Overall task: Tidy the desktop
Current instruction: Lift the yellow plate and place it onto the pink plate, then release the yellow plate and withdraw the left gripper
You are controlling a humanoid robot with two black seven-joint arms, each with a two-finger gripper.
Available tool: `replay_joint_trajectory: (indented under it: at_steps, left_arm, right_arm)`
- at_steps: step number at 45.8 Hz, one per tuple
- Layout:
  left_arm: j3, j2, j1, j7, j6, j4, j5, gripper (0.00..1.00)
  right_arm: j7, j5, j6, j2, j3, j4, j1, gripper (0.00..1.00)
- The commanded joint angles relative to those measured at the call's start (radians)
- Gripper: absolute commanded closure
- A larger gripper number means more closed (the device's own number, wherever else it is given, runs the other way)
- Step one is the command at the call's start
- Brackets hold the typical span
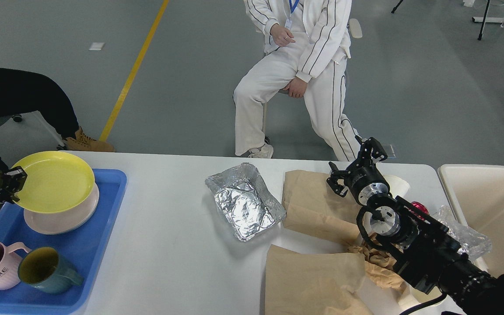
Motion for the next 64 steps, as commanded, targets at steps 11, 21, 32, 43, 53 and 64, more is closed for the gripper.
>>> replay_joint_trajectory:
  at_steps: [11, 21, 32, 43, 53, 64]
  left_arm:
    - [0.001, -0.041, 0.065, 0.01, 0.091, 0.027, 0.003, 1.0]
    - [-0.001, -0.061, 0.085, 0.009, 0.117, 0.032, 0.003, 1.0]
    - [-0.001, -0.072, 0.088, 0.006, 0.118, 0.032, 0.002, 0.98]
    - [-0.002, -0.076, 0.098, 0.006, 0.115, 0.032, 0.002, 0.93]
    - [-0.001, -0.075, 0.109, 0.006, 0.12, 0.032, 0.002, 0.9]
    - [0.001, -0.072, 0.115, 0.004, 0.164, 0.032, 0.002, 0.75]
  right_arm:
    - [0.0, -0.001, 0.0, 0.0, 0.0, 0.0, 0.0, 0.0]
    - [0.0, 0.001, 0.0, 0.0, 0.0, 0.0, 0.0, 0.0]
    - [0.0, 0.001, 0.0, 0.0, 0.0, 0.0, 0.0, 0.0]
    - [0.0, -0.001, 0.0, 0.0, 0.0, 0.0, 0.0, 0.0]
    - [0.0, 0.001, 0.0, 0.0, 0.0, 0.0, 0.0, 0.0]
    - [0.0, -0.001, 0.0, 0.0, 0.0, 0.0, 0.0, 0.0]
